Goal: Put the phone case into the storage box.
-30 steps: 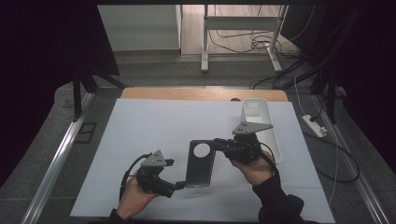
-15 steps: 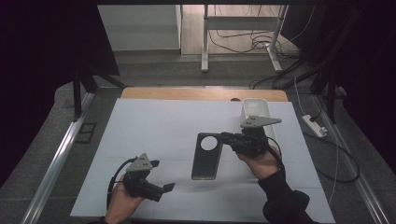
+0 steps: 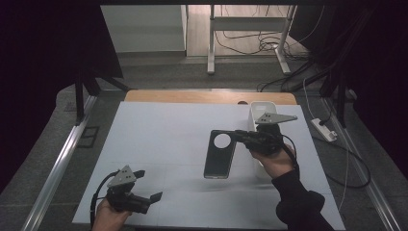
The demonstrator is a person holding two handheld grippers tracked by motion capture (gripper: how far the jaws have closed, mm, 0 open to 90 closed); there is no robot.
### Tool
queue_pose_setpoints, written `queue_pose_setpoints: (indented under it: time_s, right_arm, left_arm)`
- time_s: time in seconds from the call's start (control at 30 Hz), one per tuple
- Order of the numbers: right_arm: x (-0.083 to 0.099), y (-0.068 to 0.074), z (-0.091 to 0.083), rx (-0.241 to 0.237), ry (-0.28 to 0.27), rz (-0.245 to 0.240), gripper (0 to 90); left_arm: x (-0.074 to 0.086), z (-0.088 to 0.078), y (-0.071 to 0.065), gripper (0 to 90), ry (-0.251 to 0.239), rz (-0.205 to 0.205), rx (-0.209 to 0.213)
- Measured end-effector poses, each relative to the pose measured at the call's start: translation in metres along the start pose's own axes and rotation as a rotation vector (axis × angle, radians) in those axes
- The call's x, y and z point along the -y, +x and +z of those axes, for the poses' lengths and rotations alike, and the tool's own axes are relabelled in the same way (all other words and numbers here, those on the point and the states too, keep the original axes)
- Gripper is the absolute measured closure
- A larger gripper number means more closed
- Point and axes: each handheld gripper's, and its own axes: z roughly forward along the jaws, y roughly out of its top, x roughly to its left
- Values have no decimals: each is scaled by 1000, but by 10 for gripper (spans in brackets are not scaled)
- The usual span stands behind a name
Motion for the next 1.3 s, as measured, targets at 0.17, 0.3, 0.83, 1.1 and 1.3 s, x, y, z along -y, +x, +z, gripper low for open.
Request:
queue_pose_setpoints:
  time_s: [0.17, 0.3, 0.83, 1.1, 1.3]
  right_arm:
    - [-4, -6, -2, 8, -4, 5, 797]
    - [-10, -11, -3, 20, -8, 1, 796]
    - [-27, -34, -9, 67, -32, 0, 797]
    - [-35, -44, -12, 94, -47, 4, 797]
    - [-41, -53, -14, 107, -53, 5, 797]
  left_arm:
    - [12, -11, 4, 0, -1, -16, -43]
    - [21, -20, 8, 0, -12, -45, -72]
    - [36, -28, 13, 0, 16, -62, -173]
    - [36, -26, 13, 0, 34, -61, -175]
    - [35, -25, 12, 0, 48, -48, -181]
